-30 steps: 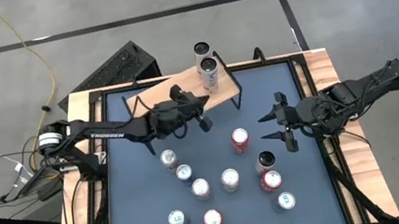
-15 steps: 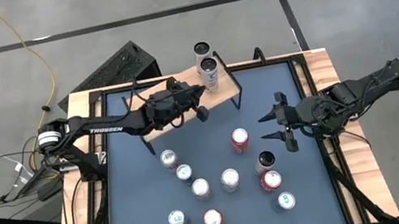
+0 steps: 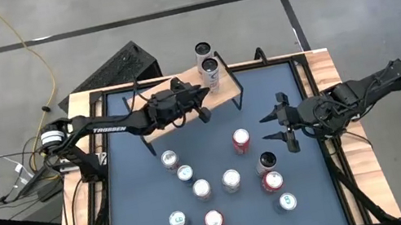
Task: Place canned beverage on shelf
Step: Put the white pink soda can on the shelf aligned with the other white pink soda cans
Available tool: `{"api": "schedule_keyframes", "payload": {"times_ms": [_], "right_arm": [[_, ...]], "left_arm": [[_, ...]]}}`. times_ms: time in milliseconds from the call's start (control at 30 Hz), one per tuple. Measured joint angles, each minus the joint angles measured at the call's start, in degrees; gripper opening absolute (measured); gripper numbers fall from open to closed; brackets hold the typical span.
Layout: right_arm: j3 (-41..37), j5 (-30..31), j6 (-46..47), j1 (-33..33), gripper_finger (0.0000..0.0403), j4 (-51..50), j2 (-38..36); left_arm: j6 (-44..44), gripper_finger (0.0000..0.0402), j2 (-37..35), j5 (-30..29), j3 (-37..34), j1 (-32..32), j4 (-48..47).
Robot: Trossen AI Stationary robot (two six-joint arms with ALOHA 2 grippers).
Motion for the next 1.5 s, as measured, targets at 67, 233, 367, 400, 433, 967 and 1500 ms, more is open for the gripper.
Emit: {"api": "schedule_keyframes", "payload": {"times_ms": [67, 233, 367, 400, 433, 967, 1500], "right_arm": [[0.0, 0.0, 0.0, 0.0, 0.0240, 0.0, 0.0], [0.0, 0.0, 0.0, 0.0, 0.0240, 0.0, 0.0], [0.0, 0.0, 0.0, 0.0, 0.0240, 0.0, 0.0], [0.0, 0.0, 0.0, 0.0, 0.0240, 0.0, 0.0], [0.0, 0.0, 0.0, 0.0, 0.0240, 0.0, 0.0], [0.0, 0.0, 0.0, 0.0, 0.0240, -0.3, 0.0], [0.0, 0.0, -0.1, 0.0, 0.0240, -0.3, 0.0]], "left_arm": [[-0.4, 0.0000, 0.4, -0.3, 0.1, 0.0, 0.0], [0.0, 0.0000, 1.9, 0.0, 0.9, 0.0, 1.1], [0.6, 0.0000, 2.5, -0.2, 2.1, 0.2, 0.9], [0.7, 0.0000, 2.6, -0.3, 2.2, 0.4, 0.4], [0.7, 0.0000, 2.6, -0.2, 2.4, 0.6, 0.1], [-0.2, 0.0000, 4.7, -0.2, 2.9, 2.0, 0.8], [-2.1, 0.0000, 4.7, 0.7, 3.1, 2.5, 0.5]]}}
